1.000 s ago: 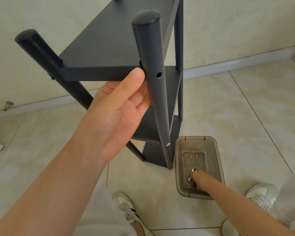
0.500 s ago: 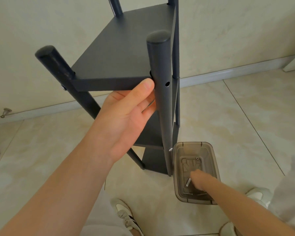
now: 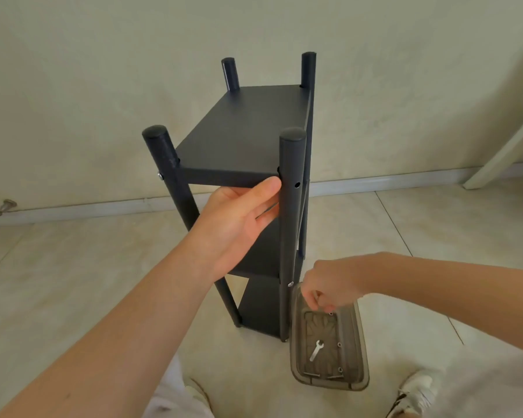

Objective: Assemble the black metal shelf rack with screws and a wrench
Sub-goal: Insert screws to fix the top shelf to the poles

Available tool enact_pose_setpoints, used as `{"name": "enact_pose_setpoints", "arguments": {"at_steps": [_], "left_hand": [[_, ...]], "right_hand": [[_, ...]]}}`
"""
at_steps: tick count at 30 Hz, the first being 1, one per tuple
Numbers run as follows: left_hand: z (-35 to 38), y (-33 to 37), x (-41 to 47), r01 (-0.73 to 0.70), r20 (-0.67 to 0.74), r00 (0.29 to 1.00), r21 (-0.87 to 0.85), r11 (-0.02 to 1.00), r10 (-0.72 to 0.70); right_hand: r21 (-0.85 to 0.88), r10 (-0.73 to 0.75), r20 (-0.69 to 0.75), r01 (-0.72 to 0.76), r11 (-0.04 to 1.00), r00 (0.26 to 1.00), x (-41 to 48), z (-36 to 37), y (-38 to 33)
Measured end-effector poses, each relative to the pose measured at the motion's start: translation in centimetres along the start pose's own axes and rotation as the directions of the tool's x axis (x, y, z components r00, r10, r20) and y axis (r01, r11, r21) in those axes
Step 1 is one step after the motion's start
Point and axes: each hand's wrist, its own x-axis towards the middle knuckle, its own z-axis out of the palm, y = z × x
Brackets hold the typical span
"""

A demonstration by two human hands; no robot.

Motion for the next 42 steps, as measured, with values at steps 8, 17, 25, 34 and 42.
{"name": "enact_pose_setpoints", "arguments": {"at_steps": [8,17,25,34,42], "left_hand": [[0.0,0.3,-0.2,0.002,-0.049,0.999,0.069,0.998,0.001],[-0.3,0.4,0.1,0.021,-0.054,0.998,0.101,0.995,-0.016],[0.0,0.6,0.0,0.033,-0.070,0.997,0.102,0.994,-0.026],[0.2,0.5,0.1,0.039,-0.103,0.994,0.133,0.990,-0.025],[0.2,0.5,-0.2,0.011,-0.053,0.999,0.125,0.992,-0.004]], "right_hand": [[0.285,-0.189,-0.545,0.393,0.874,0.817,-10.4,-5.1,-4.4],[0.230,0.013,-0.920,0.515,0.826,0.391,-12.1,-5.8,-4.1],[0.271,0.075,-0.922,0.497,0.824,0.379,-12.6,-5.7,-3.5],[0.277,0.106,-0.927,0.470,0.838,0.359,-11.8,-5.5,-4.2],[0.242,0.171,-0.965,0.418,0.875,0.200,-10.1,-4.9,-5.5]]}}
